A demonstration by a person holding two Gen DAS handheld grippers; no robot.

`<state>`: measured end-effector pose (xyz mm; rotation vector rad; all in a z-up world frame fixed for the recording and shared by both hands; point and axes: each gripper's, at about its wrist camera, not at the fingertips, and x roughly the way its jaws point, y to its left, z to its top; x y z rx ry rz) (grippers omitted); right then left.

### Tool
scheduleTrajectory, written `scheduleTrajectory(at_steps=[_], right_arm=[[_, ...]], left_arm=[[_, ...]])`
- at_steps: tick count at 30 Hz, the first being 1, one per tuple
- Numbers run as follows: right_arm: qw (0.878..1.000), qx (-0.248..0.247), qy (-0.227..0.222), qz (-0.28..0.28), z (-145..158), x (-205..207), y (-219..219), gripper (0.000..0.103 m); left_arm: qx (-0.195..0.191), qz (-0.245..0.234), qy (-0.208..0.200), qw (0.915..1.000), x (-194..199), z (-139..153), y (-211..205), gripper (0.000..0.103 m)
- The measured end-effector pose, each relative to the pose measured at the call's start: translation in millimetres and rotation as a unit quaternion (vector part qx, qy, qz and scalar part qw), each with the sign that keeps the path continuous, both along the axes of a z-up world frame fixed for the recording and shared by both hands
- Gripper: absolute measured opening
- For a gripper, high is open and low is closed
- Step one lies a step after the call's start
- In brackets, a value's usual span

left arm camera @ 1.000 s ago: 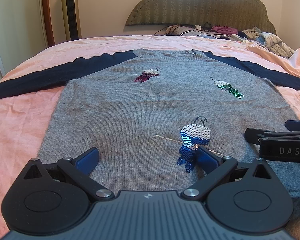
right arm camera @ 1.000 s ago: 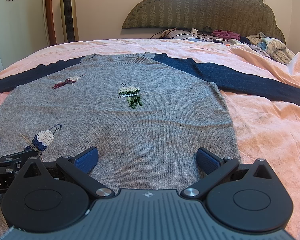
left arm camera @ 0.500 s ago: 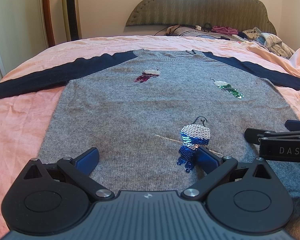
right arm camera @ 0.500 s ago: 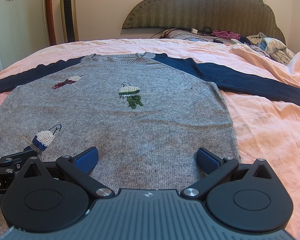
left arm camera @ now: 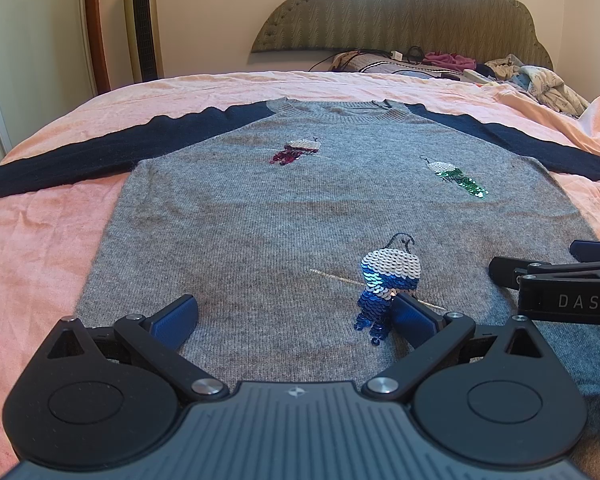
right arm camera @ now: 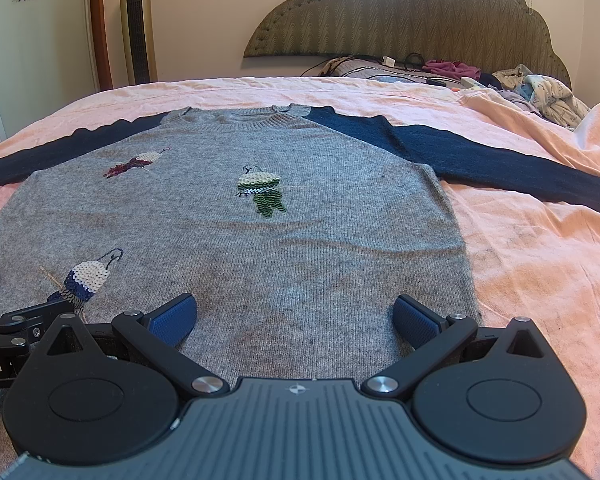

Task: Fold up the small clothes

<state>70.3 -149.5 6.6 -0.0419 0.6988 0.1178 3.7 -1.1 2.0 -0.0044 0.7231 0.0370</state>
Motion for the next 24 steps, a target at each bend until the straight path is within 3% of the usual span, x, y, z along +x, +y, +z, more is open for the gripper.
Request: scheduleTrajectory(at_steps=[10,12,14,16,18,21,24], right_arm=[[1.0,0.001,0.002,0.004,2.2,0.0,-2.7,0.103],[0.999,0.029,0.015,0.026,6.5,6.2,-9.6,0.103],[0.995,0.099,0.008,0.024,23.3,13.5,-40.5,0.102],[0.981,0.191,-0.031,-0.005,48.7,19.1,-93.5,0.103],[0.959,0.267,-0.064,-0.062,66.6,29.2,-158.7,0.103],[0.917,0.361,-0.07,-0.155,67.1,52.5,-261.0,0.103],[0.866,0.418,-0.093,-0.258,45.4,60.5,-345.8,0.102]], left_arm=[[0.0,0.0,0.0,1.0,-0.2,0.0,-0.1,0.103],[0.0,0.0,-0.001,1.0,-0.3,-0.1,-0.1,0.103],[0.0,0.0,-0.001,1.0,-0.2,0.1,-0.1,0.103],[0.0,0.0,-0.001,1.0,-0.3,0.2,-0.3,0.103],[0.0,-0.001,-0.001,1.0,-1.1,0.9,-0.6,0.103],[-0.001,-0.001,-0.002,1.0,-1.4,2.6,-0.8,0.103],[-0.003,-0.001,-0.002,1.0,-1.3,2.7,-0.7,0.103]])
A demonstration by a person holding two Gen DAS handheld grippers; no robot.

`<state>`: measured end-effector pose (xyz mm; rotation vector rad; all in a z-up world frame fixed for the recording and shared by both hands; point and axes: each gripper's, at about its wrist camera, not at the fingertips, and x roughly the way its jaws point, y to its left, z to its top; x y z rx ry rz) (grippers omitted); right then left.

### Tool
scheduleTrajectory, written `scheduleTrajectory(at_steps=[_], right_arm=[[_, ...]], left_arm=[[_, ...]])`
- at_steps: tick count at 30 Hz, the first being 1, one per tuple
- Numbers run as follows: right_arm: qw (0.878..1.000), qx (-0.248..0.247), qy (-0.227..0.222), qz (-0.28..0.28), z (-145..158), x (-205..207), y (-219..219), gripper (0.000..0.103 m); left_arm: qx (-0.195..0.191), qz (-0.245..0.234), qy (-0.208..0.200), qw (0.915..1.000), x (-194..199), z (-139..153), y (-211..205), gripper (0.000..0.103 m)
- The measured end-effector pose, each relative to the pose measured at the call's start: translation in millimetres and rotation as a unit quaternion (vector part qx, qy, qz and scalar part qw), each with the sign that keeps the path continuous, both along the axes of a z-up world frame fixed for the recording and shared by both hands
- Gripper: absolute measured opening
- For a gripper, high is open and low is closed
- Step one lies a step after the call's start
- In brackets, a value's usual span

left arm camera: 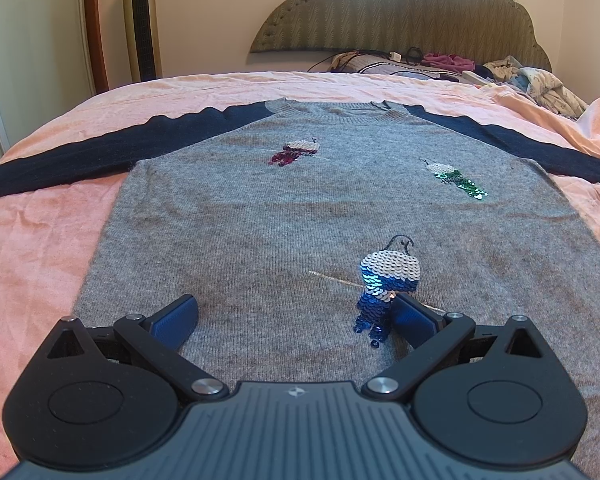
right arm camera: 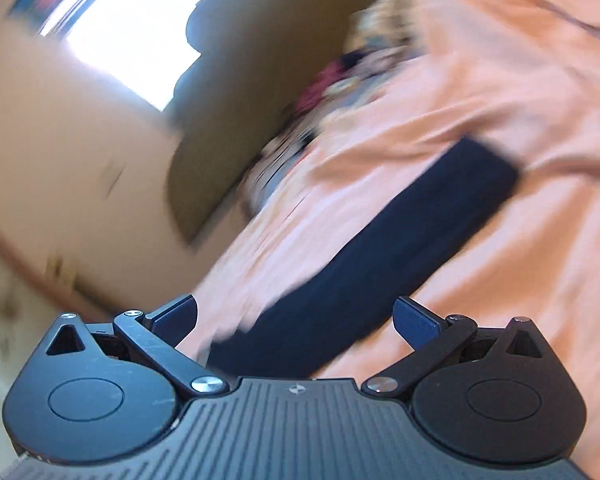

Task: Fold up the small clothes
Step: 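Grasp a navy sleeve cuff with the right gripper and fold it across the sweater body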

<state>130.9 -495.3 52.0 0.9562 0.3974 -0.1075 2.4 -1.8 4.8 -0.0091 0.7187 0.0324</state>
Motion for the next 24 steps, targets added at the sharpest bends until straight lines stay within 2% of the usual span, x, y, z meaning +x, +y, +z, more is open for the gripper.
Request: scheduleTrajectory(at_steps=[4,6,9,10,13,16,18,21,24], right_arm=[[0.996,0.044,0.048,-0.063,-38.2,12.1,-57.3,0.075],[0.994,0.058,0.064,-0.071,-54.6,19.9,-68.2,0.073],[0.995,0.051,0.052,-0.066,-64.9,29.1,-69.0,0.066],[0.995,0.041,0.053,-0.069,-66.4,33.3,-66.9,0.058],[0.994,0.004,0.07,-0.088,-70.0,41.8,-59.0,0.014],[0.993,-0.037,0.062,-0.097,-54.6,51.9,-44.1,0.014],[0.994,-0.058,0.041,-0.079,-36.1,56.3,-24.5,0.014],[0.997,-0.078,-0.015,0.003,0.1,63.1,33.9,0.014],[0.987,-0.088,-0.059,0.12,26.2,77.3,119.2,0.014]], left_arm=[[0.0,0.0,0.0,1.0,0.1,0.1,0.0,0.103],[0.0,0.0,0.0,1.0,-0.1,-0.1,-0.1,0.103],[0.0,0.0,0.0,1.0,0.0,0.1,-0.1,0.103],[0.0,0.0,0.0,1.0,-0.1,0.1,-0.2,0.103],[-0.001,0.0,-0.001,1.0,-0.3,-0.1,-0.1,0.103],[-0.003,-0.001,-0.002,1.0,1.5,-1.0,-0.3,0.103],[-0.006,-0.001,-0.003,1.0,2.2,-1.4,0.1,0.103],[-0.012,-0.001,-0.005,0.9999,2.9,-2.2,2.2,0.103],[-0.014,-0.001,-0.006,0.9999,2.6,-2.6,3.3,0.103]])
